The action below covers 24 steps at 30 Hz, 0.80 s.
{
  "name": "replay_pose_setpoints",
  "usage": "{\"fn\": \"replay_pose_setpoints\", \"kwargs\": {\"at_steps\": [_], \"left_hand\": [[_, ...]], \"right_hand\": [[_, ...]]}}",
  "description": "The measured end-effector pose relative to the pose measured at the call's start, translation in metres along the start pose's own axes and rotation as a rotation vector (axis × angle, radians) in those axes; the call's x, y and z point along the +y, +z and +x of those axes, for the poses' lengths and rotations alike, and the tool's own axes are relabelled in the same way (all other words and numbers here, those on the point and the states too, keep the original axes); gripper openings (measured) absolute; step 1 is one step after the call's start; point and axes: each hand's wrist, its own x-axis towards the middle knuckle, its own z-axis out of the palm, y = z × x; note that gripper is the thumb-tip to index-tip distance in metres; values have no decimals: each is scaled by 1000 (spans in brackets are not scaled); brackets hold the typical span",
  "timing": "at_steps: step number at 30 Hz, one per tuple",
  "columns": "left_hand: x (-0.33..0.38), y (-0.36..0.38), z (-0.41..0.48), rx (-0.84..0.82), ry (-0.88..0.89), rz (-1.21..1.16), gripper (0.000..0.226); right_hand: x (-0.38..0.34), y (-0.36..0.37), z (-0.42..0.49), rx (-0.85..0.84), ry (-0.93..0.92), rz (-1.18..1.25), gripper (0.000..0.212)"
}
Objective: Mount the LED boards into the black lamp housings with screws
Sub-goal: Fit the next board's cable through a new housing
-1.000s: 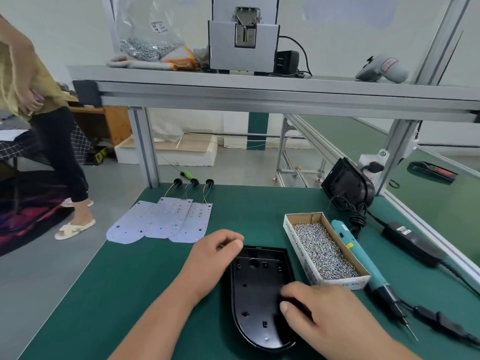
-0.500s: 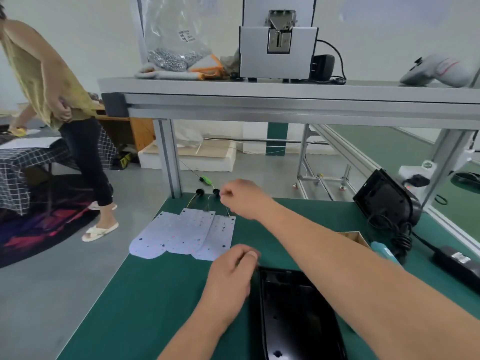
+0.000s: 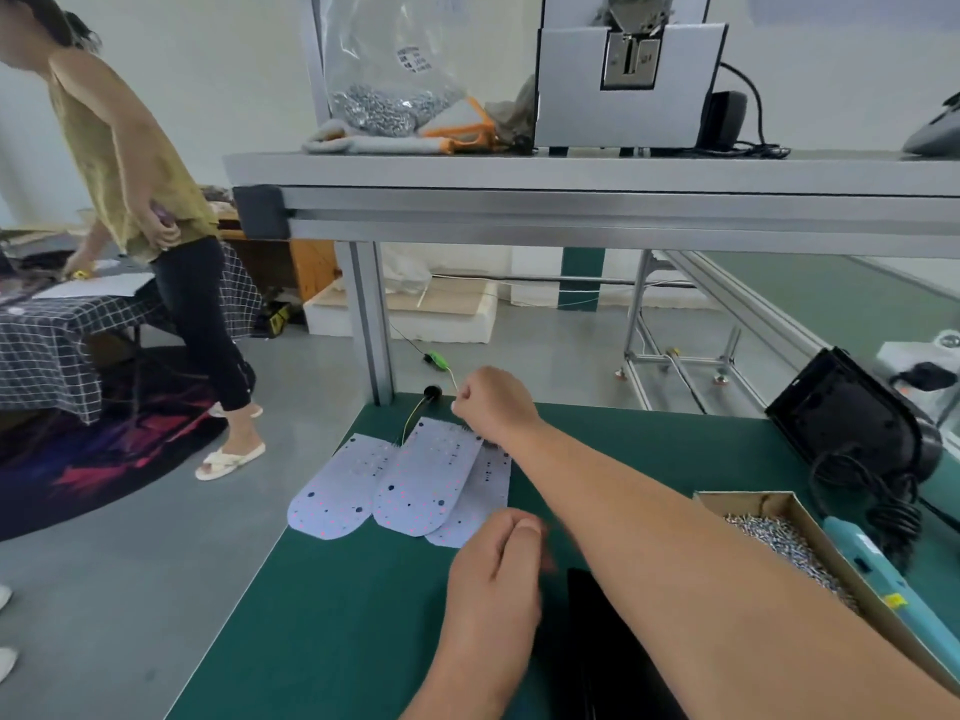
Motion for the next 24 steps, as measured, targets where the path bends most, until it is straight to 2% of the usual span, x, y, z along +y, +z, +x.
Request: {"fn": "replay_pose_setpoints", "kwargs": {"at_steps": [3, 7, 11, 15, 18, 20, 22, 24], "left_hand": [[0, 1, -3, 39, -22, -41, 22], [0, 2, -7, 29, 34, 9, 21], [0, 0, -9, 59, 110, -3, 25], [2, 1, -12, 194, 321, 50, 23], [10, -1, -11, 309, 428, 123, 4], [17, -1, -13, 378, 499, 199, 15], [24, -2, -16, 422, 636, 347, 44], [32, -3, -20, 359, 699, 418, 71]], "right_hand": [[6, -20, -10, 104, 0, 247, 8], [15, -53, -39, 190, 12, 599, 28], [25, -84, -86, 297, -65, 764, 26], [31, -112, -138, 397, -142, 915, 26], [27, -128, -177, 454, -217, 963, 33], [24, -133, -201, 481, -254, 947, 35], [23, -132, -222, 494, -273, 946, 32], [23, -125, -242, 499, -266, 985, 30]]}}
